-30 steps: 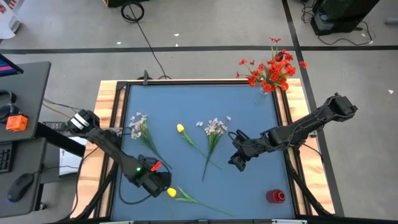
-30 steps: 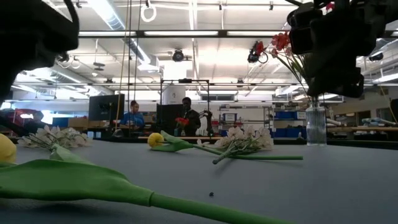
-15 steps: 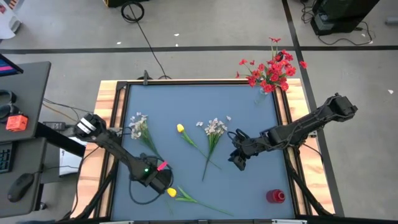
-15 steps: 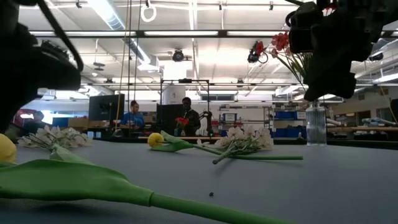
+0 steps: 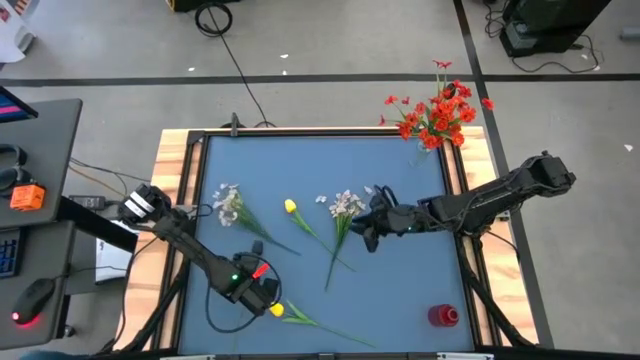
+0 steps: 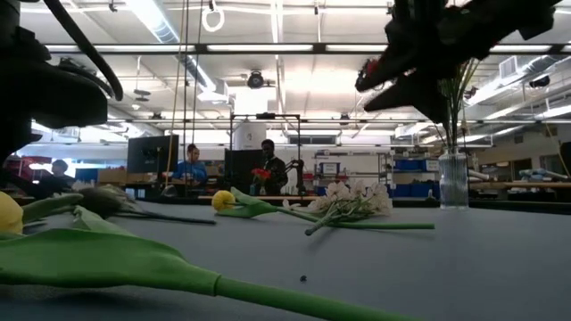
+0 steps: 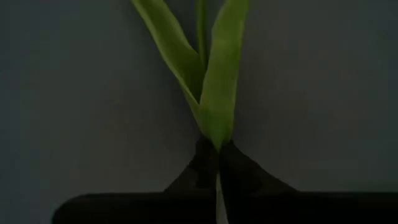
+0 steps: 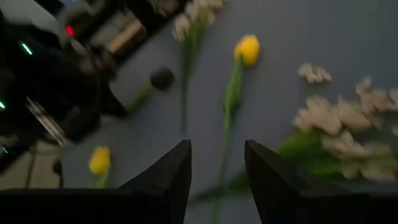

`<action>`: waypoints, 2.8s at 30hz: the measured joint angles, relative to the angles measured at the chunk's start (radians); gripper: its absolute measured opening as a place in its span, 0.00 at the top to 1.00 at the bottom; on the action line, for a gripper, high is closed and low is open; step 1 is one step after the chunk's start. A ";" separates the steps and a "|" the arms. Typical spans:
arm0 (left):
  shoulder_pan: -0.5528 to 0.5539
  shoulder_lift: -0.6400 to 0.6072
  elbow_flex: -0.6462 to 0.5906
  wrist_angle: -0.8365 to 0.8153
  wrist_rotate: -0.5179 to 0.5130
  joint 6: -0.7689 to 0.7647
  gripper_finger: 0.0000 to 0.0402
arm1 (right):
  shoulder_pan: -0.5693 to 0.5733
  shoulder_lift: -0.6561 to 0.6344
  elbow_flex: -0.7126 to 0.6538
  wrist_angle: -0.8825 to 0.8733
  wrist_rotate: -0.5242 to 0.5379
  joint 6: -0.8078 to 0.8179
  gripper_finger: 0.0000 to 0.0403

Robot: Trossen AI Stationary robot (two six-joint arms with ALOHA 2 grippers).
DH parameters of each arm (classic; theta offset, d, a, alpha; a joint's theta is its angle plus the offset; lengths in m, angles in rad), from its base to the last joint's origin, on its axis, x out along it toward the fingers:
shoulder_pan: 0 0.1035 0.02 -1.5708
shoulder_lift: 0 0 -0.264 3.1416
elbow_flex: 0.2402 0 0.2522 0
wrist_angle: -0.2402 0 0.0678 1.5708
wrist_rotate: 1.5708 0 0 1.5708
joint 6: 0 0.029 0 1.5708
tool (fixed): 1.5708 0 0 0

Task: Sort flowers into vase by color
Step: Put the black flower into the transparent vase

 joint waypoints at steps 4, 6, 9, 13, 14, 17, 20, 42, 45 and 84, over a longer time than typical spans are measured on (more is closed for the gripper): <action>0.002 0.000 0.001 -0.009 0.007 0.047 0.98 | -0.007 0.000 0.000 0.075 0.031 -0.013 0.61; 0.001 -0.009 0.008 -0.031 0.001 0.076 0.98 | -0.007 0.000 0.000 0.089 0.041 -0.042 0.61; -0.005 -0.045 0.011 -0.099 -0.055 0.097 0.98 | -0.008 0.000 0.000 0.097 0.011 -0.089 0.61; -0.012 -0.128 0.013 -0.195 -0.208 0.090 0.98 | -0.008 0.000 0.000 0.099 -0.018 -0.097 0.61; -0.015 -0.153 0.012 -0.234 -0.256 0.094 0.98 | -0.009 0.000 0.000 0.106 -0.017 -0.075 0.61; -0.027 -0.218 0.008 -0.280 -0.359 0.094 0.98 | -0.011 0.000 0.000 0.120 0.011 0.033 0.61; -0.041 -0.297 0.010 -0.321 -0.458 0.109 0.98 | -0.012 0.000 0.000 0.140 0.019 0.098 0.61; 0.093 -0.576 0.012 0.302 -0.712 1.295 0.98 | 0.054 0.000 0.040 0.516 0.109 -0.034 0.61; 0.157 -0.573 0.013 0.459 -0.609 1.453 0.98 | 0.078 0.013 0.104 0.464 0.107 -0.135 0.61; 0.529 -0.501 0.013 0.748 -0.107 1.592 0.69 | 0.013 0.142 0.353 0.195 0.064 -0.459 0.97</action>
